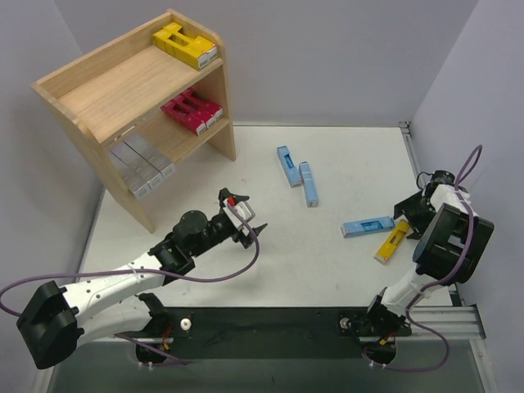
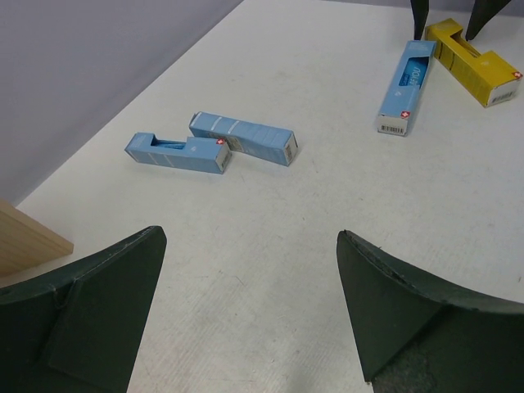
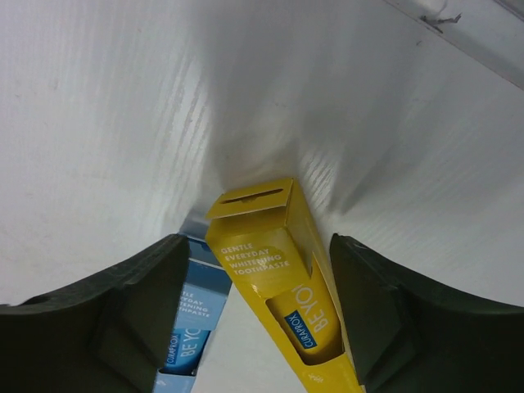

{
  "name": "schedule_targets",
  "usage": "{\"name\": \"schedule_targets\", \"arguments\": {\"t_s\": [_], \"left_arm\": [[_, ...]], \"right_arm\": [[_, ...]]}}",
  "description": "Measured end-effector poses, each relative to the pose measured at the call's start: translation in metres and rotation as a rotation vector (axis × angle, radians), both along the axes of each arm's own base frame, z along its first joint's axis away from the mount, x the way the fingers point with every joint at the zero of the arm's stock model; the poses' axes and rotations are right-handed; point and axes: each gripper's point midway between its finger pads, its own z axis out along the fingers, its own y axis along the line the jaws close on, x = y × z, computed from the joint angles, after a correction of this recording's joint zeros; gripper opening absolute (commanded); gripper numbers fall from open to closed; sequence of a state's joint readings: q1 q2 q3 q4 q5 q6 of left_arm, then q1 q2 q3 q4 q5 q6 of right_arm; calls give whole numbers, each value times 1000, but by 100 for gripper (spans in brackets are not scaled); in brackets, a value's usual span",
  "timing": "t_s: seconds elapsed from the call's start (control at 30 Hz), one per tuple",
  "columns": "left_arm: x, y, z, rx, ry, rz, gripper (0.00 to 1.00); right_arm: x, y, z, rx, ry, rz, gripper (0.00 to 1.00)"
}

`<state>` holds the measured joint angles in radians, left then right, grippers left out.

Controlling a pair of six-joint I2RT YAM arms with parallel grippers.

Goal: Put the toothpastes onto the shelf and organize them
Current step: Pick up the toothpaste from the center of the board.

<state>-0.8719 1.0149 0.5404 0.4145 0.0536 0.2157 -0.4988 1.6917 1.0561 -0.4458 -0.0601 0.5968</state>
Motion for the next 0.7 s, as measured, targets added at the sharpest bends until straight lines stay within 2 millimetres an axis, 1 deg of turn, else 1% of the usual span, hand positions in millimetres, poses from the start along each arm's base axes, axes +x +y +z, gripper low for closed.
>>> {"name": "schedule_targets", "arguments": {"t_s": [0.03,0.17,0.23,0.3,0.37,0.47,0.57,0.63,0.7], "left_arm": [[0,0,0,-1,-1,2,97],[1,-1,-5,11,10,0,97],[1,-2,-9,18,15,-2,97],[2,-3,-11,24,20,-2,97],[1,-4,-12,26,24,-6,97],[0,-5,-14,25,33,-10,97],[1,-8,-14,18,56,-13,97],[0,-12,-12,7,72,-20,97],[-2,-18,-9,-5,86,-35,97]], "right_arm": [[-2,1,-3,6,10,2,65],[-17,8,-15,25,55,1,52],[-27,12,-21,31,85,-3,51],[-31,13,-21,25,90,-9,49],[-37,15,-21,22,95,-13,43],[-47,20,-20,16,103,-19,40],[-55,27,-16,-9,108,-14,33],[-57,37,-11,-34,101,10,31],[-54,51,-2,-57,70,54,29]]}}
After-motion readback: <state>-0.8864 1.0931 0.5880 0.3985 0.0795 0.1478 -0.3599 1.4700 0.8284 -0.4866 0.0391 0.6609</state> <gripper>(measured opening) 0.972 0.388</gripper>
